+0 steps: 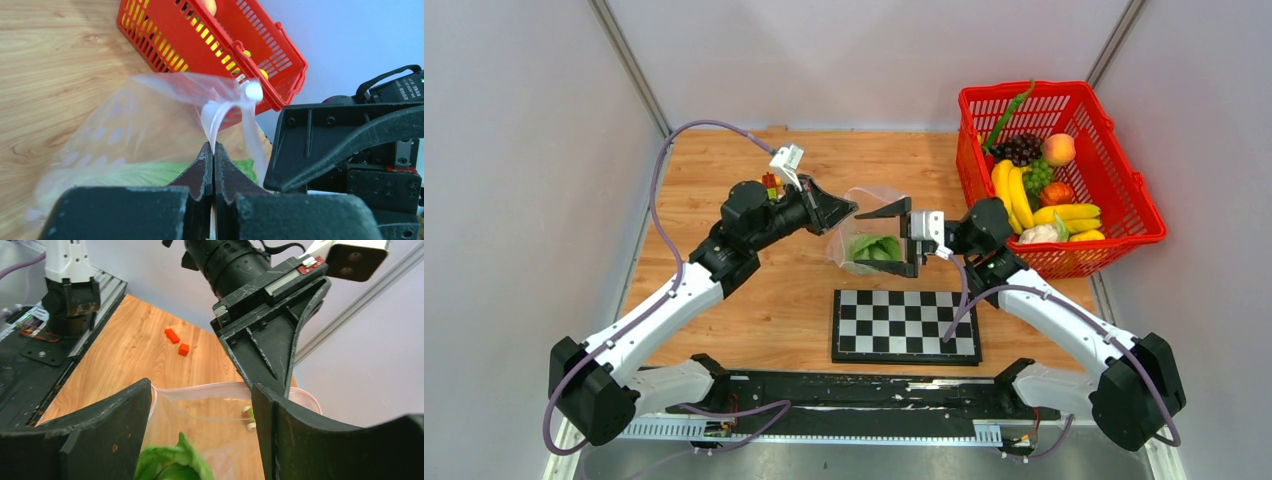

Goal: Place the food in the zip-top bag and seal the zipper
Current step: Place the fake vegetable in the zipper food storage bag.

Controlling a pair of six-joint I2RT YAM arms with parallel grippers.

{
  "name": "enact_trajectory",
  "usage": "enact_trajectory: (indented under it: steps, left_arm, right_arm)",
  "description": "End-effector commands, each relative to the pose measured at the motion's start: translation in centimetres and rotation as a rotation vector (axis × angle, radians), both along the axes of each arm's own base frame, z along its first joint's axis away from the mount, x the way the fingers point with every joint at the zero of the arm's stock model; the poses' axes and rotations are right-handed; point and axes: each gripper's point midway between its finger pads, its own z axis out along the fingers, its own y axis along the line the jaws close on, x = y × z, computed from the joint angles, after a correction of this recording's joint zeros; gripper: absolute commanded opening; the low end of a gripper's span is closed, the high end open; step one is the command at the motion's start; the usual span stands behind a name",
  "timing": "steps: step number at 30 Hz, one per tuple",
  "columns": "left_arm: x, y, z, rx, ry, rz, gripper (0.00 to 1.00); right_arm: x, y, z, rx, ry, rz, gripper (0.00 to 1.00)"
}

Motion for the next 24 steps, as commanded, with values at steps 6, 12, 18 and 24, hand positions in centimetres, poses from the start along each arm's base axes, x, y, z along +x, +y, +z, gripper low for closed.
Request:
enact_trajectory:
  steps: [6, 12, 18, 24]
  left_arm:
    - [0.3, 0.5, 0.9, -0.037, -0.029, 0.022, 0.0]
    - [0.8, 1.0, -0.7, 0.013, -0.021, 0.055, 0.0]
    - [1.0, 1.1, -1.4, 0.025, -0.022, 0.066, 0.0]
    - [1.1, 1.1, -1.7, 0.024, -0.017, 0.069, 0.0]
  right_arm:
    - [-2.2, -0.7, 1.6, -0.01, 0.054, 0.054, 0.68]
    - [1.9, -4.6, 8.4, 0.276, 0.437, -0.34, 0.71]
    - [7.9, -11.1, 2.6, 0.365, 1.0, -0.938, 0.67]
    - [6.9, -9.8, -2.4, 0.309, 1.283, -0.942, 0.72]
